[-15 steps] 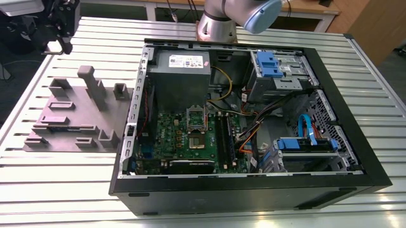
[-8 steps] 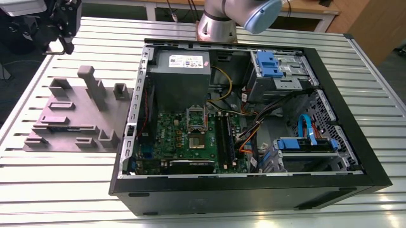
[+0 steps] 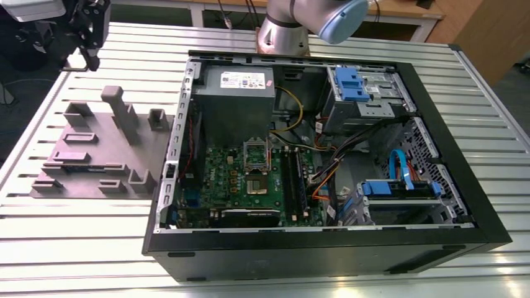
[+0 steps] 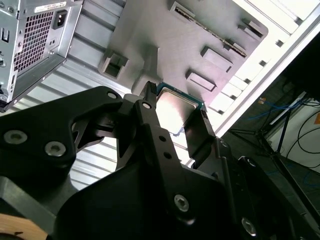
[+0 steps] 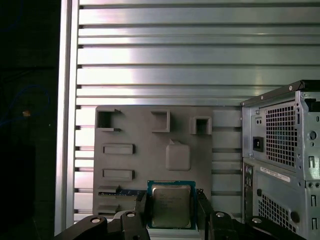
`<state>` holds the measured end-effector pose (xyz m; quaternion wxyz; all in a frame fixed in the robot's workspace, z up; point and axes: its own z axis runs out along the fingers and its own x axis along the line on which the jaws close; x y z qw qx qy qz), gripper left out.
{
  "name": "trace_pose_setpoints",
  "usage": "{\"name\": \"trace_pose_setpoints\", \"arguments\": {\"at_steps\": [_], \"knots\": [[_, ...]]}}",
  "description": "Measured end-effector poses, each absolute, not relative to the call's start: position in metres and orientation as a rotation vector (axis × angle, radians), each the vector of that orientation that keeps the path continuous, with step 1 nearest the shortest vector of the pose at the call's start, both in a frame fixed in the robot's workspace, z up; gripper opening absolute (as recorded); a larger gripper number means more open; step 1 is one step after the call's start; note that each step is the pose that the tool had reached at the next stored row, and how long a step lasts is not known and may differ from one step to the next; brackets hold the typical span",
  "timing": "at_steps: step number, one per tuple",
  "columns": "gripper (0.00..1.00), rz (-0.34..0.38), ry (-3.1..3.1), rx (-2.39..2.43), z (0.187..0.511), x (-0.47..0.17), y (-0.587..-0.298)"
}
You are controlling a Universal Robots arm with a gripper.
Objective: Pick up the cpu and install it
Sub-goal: 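Pick up the cpu and move it towards the insertion slot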
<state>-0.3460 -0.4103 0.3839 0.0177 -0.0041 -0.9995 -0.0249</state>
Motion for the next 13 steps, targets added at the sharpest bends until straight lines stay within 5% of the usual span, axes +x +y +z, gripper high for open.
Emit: {"name": "trace_pose_setpoints", "arguments": {"at_steps": [13], "knots": [[0.47, -0.077, -3.105, -0.013, 0.3839, -0.3412, -0.4103]]}}
